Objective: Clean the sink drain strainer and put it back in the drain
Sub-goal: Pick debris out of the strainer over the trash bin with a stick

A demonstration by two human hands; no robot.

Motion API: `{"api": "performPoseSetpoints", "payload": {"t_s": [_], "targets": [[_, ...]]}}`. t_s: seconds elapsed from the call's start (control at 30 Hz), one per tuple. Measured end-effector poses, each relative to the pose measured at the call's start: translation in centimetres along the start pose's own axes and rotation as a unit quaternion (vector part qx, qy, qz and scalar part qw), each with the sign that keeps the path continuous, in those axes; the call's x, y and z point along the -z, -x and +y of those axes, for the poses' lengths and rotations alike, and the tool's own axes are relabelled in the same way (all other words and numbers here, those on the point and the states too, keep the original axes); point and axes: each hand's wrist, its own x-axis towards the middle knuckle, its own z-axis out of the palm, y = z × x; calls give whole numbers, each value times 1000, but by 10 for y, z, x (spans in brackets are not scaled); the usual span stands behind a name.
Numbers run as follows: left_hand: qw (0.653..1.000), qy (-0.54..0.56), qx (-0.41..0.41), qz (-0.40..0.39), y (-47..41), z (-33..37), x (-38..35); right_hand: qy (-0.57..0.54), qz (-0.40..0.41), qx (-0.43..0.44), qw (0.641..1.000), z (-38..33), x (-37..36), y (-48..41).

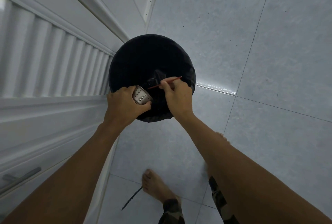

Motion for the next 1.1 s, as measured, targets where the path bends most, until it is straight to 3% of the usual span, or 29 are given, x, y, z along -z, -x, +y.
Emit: {"api": "performPoseSetpoints", "payload": {"t_s": [0.07, 0.17, 0.23, 0.3, 0.37, 0.43, 0.5, 0.57, 0.63, 0.7, 0.8, 0.9, 0.97, 1.1], "targets": [[1000, -3, -8, 2, -1, -1, -2, -68, -70, -5, 995, -6, -2, -1], [999, 7, -46, 16, -4, -1, -2, -175, -150, -114, 966, -6, -3, -1], [997, -12, -59, 39, -6, -7, 1, -169, -195, -173, 951, -1, 2, -8], [996, -31, -64, 45, -5, -16, 3, -57, -195, -132, 970, 3, 6, -16], [995, -36, -85, 34, -4, -18, 1, 6, -116, -71, 991, -1, 4, -19], [994, -35, -104, 24, -4, -15, -2, -77, -104, -70, 989, -8, 1, -16], [995, -27, -98, 22, -6, -13, -2, -135, -174, -97, 971, -10, 1, -15], [995, -22, -96, 22, -7, -16, 1, -42, -206, -78, 975, -4, 7, -20], [994, -28, -109, 18, -4, -15, 0, 34, -156, -48, 986, 0, 11, -25], [993, -28, -117, 17, -3, -11, -2, -36, -116, -42, 992, -2, 8, -21], [993, -18, -114, 16, -7, -10, -2, -121, -171, -61, 976, -4, 5, -15], [993, -7, -119, 14, -8, -19, 2, 28, -141, -2, 990, 5, 12, -19], [993, -5, -114, 17, -8, -23, 3, 28, -77, 36, 996, 5, 13, -17], [994, -17, -108, 14, -7, -21, 0, 58, -113, 125, 984, 1, -2, -6]]}}
